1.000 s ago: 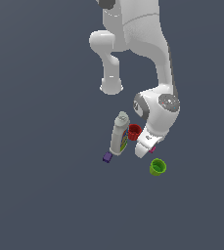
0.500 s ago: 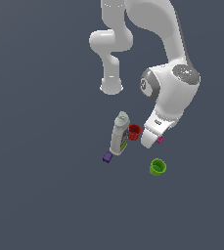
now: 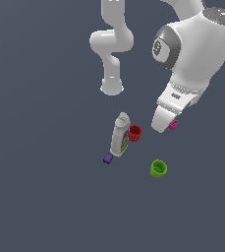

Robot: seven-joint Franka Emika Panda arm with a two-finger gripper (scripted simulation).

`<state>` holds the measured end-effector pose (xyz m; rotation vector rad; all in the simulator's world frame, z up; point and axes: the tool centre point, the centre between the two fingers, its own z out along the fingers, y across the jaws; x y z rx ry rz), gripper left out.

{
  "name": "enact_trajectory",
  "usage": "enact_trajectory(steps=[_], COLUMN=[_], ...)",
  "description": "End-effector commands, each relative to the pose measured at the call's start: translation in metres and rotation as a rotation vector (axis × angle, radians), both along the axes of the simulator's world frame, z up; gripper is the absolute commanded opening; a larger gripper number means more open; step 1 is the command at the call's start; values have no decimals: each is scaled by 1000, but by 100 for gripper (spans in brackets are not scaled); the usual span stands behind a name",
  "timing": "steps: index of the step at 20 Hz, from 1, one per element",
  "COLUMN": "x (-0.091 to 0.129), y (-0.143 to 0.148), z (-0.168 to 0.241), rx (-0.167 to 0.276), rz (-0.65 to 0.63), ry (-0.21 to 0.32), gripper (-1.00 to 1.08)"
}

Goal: Pick up a designated object from a clutter of objects.

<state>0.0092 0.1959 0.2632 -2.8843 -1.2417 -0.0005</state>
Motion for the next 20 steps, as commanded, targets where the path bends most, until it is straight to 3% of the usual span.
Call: enact_trajectory(steps=[1, 11, 20], x=[1, 10, 15], y=[2, 9, 12], z=[27, 117, 153], rx=[0, 0, -1], rz=[0, -2, -3], ry=[1, 0, 0], gripper=[-100, -100, -100])
